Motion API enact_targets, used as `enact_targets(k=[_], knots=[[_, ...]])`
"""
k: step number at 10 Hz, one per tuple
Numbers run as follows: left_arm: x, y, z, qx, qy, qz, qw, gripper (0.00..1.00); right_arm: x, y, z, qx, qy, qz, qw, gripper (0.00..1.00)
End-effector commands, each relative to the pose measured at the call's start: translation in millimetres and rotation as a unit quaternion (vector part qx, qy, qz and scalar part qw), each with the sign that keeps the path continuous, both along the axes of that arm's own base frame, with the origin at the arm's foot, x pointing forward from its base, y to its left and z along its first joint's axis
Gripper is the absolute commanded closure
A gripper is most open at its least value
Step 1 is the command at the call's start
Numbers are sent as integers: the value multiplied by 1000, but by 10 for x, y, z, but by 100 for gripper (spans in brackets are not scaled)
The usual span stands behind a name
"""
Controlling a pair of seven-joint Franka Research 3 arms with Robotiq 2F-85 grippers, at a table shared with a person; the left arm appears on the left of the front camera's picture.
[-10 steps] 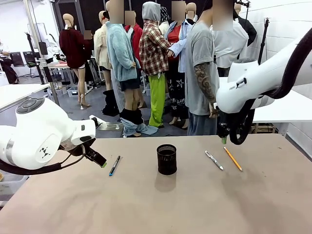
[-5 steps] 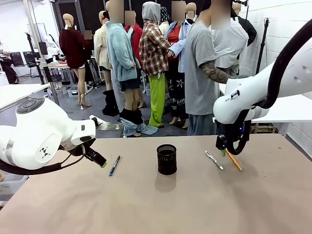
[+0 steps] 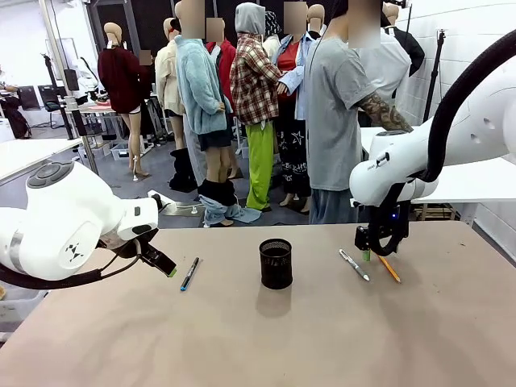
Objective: Place the pens into the pen holder.
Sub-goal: Pick up a writing instrument from the table and place it into the Pen holder.
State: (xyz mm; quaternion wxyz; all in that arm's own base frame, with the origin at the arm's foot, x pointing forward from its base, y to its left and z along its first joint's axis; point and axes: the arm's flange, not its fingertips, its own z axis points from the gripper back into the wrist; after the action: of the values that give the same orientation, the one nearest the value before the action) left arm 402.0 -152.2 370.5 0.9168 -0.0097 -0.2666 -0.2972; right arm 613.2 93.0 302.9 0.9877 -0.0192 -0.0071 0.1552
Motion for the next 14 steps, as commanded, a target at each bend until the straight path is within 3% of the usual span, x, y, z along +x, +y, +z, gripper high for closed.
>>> enact_targets(k=[1,5,10,12,14], knots=[[4,14,7,-1,-1,2,1000,0,109,-12,-24,6,18,-3,1000,26],[4,14,7,-1,-1,2,1000,0,88,-79,-23,4,24,-3,1000,100],[4,14,7,-1,-1,2,1000,0,13,-56,107,-6,64,53,997,100],[4,14,7,-1,-1,2,1000,0,-170,-41,353,-7,37,98,994,100],[4,14,7,-1,-1,2,1000,0,-458,-13,715,21,-13,173,985,100]])
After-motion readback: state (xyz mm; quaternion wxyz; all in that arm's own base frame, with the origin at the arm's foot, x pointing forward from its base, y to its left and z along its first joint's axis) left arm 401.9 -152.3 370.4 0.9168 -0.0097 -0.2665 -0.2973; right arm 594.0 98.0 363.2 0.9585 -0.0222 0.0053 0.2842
